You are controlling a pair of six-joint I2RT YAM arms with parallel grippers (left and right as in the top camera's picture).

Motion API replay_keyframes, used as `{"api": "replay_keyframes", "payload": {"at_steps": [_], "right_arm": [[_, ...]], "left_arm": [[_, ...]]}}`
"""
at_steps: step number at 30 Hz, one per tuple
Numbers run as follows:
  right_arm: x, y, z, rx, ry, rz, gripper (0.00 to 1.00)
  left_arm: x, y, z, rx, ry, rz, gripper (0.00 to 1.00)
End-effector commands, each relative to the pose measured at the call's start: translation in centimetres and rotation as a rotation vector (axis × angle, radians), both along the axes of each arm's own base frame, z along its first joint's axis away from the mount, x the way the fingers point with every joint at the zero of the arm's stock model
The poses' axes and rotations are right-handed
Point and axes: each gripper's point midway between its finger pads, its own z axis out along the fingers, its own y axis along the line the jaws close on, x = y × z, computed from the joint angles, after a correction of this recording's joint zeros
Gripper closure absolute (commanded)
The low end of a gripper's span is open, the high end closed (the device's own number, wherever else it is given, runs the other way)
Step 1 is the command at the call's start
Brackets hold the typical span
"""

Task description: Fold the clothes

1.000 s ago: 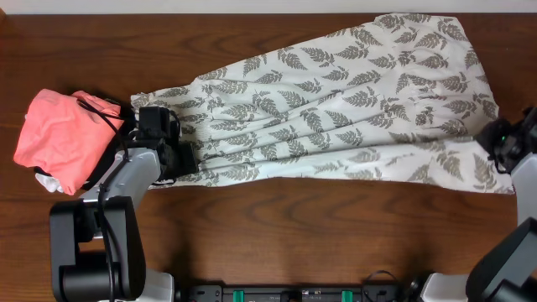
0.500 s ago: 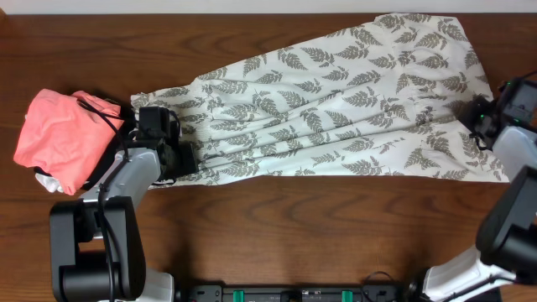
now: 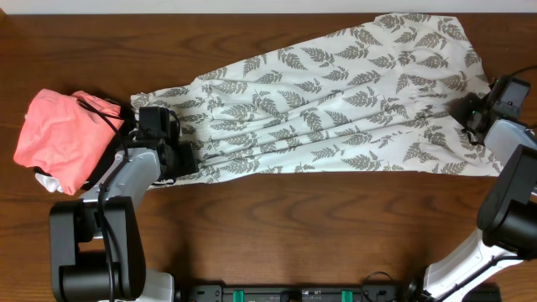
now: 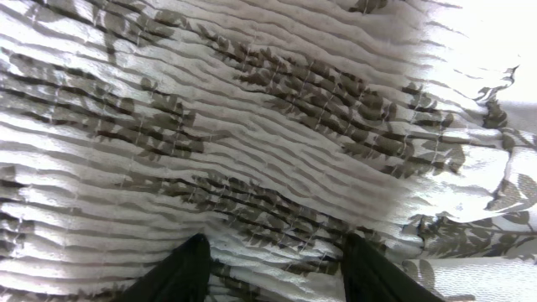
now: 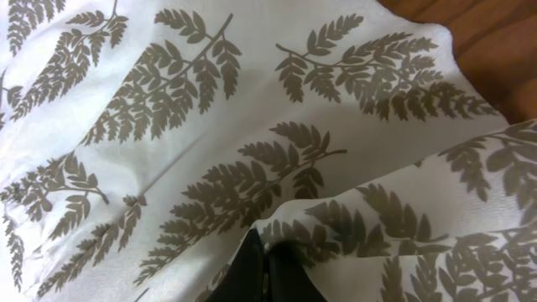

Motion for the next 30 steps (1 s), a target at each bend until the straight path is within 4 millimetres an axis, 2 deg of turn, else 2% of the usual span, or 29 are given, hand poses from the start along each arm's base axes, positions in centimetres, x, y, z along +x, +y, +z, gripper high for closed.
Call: {"api": "replay_keyframes", "payload": {"at_steps": [1,10,14,22,25,30], "right_arm": [[0.6,-1.2,0.6,-0.046,-0.012,-0.044,0.99],[1.0,-0.9,0.8,-0.041,-0.025,-0.020,0.99],[2.4,0.2,2.6,-0.022,-0.101,0.073,0.99],[4.5,0.4,9.0,-0.058,-0.237,0.106,0.99],[4.6,0.4,9.9,-0.066,-0.254,0.107,0.99],[4.8,0.5,9.6,-0.075,-0.245,0.104,0.99]], "left_arm": [[-2.6,0.7,-2.2,0.021,0.103,0.019,0.48],[-2.6,0.7,-2.2,0.021,0.103,0.019,0.47],[-2.6,0.7,-2.2,0.021,0.103,0.018,0.47],[-2.4,0.7,-2.1,0.022,0.095,0.019,0.47],[-2.2,0.7,-2.1,0.022,0.088,0.019,0.47],[-2.2,0.7,-2.1,0.022,0.087,0.019,0.47]]}}
